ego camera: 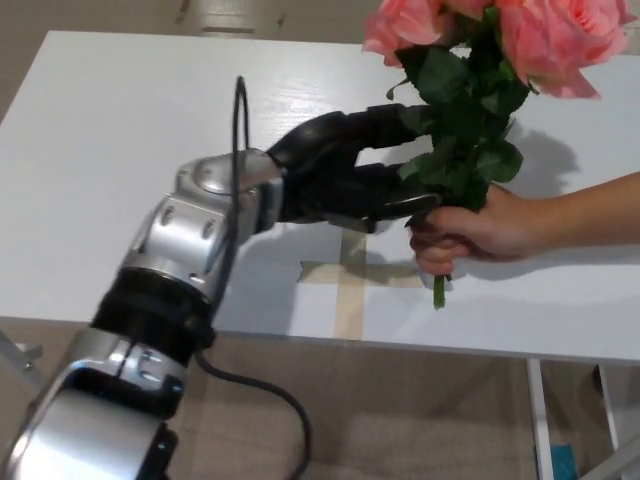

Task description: Use the left hand to pick up the rose and passes it to a human.

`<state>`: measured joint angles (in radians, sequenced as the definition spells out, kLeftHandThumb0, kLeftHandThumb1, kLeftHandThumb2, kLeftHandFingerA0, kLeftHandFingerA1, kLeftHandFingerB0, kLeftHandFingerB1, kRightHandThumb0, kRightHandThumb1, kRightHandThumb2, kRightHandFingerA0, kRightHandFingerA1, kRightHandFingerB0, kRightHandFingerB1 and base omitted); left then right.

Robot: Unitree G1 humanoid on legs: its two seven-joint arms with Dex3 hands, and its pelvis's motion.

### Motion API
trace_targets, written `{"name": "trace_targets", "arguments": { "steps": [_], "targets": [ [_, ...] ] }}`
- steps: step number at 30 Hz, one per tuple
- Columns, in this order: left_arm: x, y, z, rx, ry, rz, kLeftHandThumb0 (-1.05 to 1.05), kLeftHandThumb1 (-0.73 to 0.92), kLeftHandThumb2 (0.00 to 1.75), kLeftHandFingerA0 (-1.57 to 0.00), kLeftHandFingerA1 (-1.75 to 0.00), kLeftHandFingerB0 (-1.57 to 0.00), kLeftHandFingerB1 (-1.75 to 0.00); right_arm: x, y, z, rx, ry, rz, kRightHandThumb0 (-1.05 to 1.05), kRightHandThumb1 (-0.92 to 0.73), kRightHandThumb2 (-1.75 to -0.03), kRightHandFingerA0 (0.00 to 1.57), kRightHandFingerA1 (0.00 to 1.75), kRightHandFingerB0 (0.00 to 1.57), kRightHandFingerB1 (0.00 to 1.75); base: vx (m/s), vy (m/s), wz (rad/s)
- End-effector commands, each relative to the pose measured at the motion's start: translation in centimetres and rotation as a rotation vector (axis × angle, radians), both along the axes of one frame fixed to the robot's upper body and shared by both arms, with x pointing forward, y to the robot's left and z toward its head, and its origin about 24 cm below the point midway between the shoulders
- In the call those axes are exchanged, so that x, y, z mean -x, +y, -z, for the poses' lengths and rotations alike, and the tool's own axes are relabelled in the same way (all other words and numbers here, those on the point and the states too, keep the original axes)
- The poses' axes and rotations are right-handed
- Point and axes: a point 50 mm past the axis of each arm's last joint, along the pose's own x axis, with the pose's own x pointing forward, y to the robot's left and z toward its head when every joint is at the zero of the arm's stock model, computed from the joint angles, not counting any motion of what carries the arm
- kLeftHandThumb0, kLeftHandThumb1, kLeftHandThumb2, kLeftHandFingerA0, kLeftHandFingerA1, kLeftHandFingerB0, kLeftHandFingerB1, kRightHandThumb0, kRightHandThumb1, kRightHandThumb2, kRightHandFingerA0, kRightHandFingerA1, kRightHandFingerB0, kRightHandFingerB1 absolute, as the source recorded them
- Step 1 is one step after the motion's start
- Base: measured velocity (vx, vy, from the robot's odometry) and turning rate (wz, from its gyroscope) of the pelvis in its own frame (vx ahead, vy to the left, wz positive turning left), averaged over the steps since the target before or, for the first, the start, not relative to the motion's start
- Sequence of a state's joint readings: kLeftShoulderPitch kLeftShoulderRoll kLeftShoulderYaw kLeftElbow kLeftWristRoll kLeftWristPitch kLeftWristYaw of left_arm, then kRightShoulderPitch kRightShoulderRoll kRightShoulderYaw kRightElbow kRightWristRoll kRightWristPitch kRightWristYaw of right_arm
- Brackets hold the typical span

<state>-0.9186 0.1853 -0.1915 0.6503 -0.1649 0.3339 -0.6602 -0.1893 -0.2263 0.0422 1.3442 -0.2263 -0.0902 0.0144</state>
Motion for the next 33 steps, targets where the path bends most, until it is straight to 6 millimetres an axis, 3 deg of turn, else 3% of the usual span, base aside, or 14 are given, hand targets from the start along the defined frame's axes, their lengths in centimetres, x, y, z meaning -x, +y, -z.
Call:
{"name": "trace_targets", "arguments": {
  "steps": [1, 10, 13, 14, 15, 19, 20, 21, 25, 26, 27, 30, 31, 33],
  "targets": [
    [0.2, 1.6, -0.8, -0.072, -0.007, 0.074, -0.75, 0.50, 0.56, 0.00, 0.00, 0.00, -0.01, 0.9, -0.2, 0.3, -0.004, 0.034, 0.006, -0.46, -0.67, -0.60, 0.72, 0.47, 0.60, 0.43, 0.00, 0.000, 0.00],
    [1.5, 7.1, -2.4, -0.035, -0.066, 0.070, -0.74, 0.49, 0.56, 0.00, 0.00, 0.00, 0.00, 1.2, -0.5, 0.3, 0.000, 0.050, -0.005, -0.46, -0.67, -0.60, 0.71, 0.47, 0.59, 0.43, 0.00, 0.000, 0.00],
    [1.7, 7.5, -2.5, -0.031, -0.068, 0.067, -0.74, 0.49, 0.56, 0.00, 0.00, 0.00, 0.00, 1.2, -0.6, 0.3, 0.000, 0.052, -0.003, -0.46, -0.67, -0.60, 0.71, 0.47, 0.59, 0.43, 0.00, 0.000, 0.00],
    [2.5, 9.1, -2.4, -0.046, -0.088, 0.056, -0.73, 0.43, 0.79, 0.00, 0.00, 0.00, -0.04, 1.3, -0.8, 0.3, 0.004, 0.055, 0.002, -0.46, -0.67, -0.60, 0.70, 0.46, 0.58, 0.42, 0.00, 0.000, 0.00],
    [3.9, 11.6, -2.5, -0.085, -0.126, 0.041, -0.72, 0.42, 0.79, 0.00, 0.00, 0.00, -0.05, 1.5, -1.1, 0.3, 0.011, 0.060, 0.010, -0.46, -0.67, -0.60, 0.71, 0.47, 0.58, 0.42, 0.00, 0.000, 0.00],
    [4.6, 12.2, -2.5, -0.096, -0.140, 0.036, -0.72, 0.42, 0.79, 0.00, 0.00, 0.00, -0.05, 1.5, -1.3, 0.2, 0.013, 0.061, 0.011, -0.46, -0.67, -0.60, 0.71, 0.47, 0.58, 0.42, 0.00, 0.000, 0.02],
    [5.4, 13.9, -2.4, -0.100, -0.171, 0.014, -0.60, 0.33, 0.79, 0.00, -0.13, 0.00, -0.23, 1.3, -1.6, 0.1, 0.015, 0.059, 0.012, -0.47, -0.67, -0.60, 0.71, 0.47, 0.59, 0.43, 0.00, 0.000, 0.00],
    [6.6, 16.2, -2.5, -0.116, -0.220, -0.017, -0.60, 0.33, 0.79, 0.00, -0.13, 0.00, -0.23, 1.0, -1.9, -0.1, 0.017, 0.056, 0.013, -0.47, -0.67, -0.60, 0.71, 0.47, 0.59, 0.43, 0.00, 0.000, 0.00],
    [7.3, 16.9, -2.5, -0.113, -0.248, -0.030, -0.58, 0.33, 0.79, 0.00, -0.15, 0.00, -0.25, 0.7, -2.1, -0.3, 0.022, 0.050, 0.009, -0.47, -0.67, -0.60, 0.71, 0.47, 0.59, 0.43, 0.00, 0.000, 0.00],
    [10.8, 19.0, -2.3, -0.060, -0.291, -0.055, -0.56, 0.35, 0.78, 0.00, -0.29, -0.04, -0.38, 0.3, -2.4, -0.5, 0.033, 0.045, 0.000, -0.46, -0.68, -0.60, 0.70, 0.46, 0.59, 0.42, 0.00, 0.000, 0.08],
    [11.7, 19.2, -2.1, -0.041, -0.287, -0.056, -0.32, 0.11, 0.77, 0.00, -0.49, 0.00, -0.46, 0.3, -2.4, -0.5, 0.034, 0.047, -0.003, -0.47, -0.68, -0.61, 0.69, 0.46, 0.58, 0.42, 0.00, 0.000, 0.00],
    [13.1, 19.5, -1.9, -0.014, -0.289, -0.057, -0.32, 0.12, 0.78, 0.00, -0.48, 0.00, -0.45, 0.0, -2.5, -0.6, 0.034, 0.044, -0.005, -0.47, -0.68, -0.61, 0.69, 0.46, 0.58, 0.42, 0.00, 0.000, 0.00],
    [15.8, 20.1, -1.1, 0.031, -0.268, -0.065, -0.27, 0.14, 0.79, -0.10, -0.51, -0.10, -0.49, -0.1, -2.4, -0.6, 0.029, 0.047, -0.002, -0.47, -0.68, -0.61, 0.68, 0.46, 0.57, 0.41, 0.00, 0.000, 0.00],
    [15.9, 20.1, -1.1, 0.031, -0.268, -0.067, -0.27, 0.14, 0.79, -0.10, -0.51, -0.10, -0.49, -0.1, -2.3, -0.6, 0.028, 0.046, -0.002, -0.47, -0.68, -0.61, 0.68, 0.46, 0.57, 0.41, 0.00, 0.000, 0.00]
  ]
}}
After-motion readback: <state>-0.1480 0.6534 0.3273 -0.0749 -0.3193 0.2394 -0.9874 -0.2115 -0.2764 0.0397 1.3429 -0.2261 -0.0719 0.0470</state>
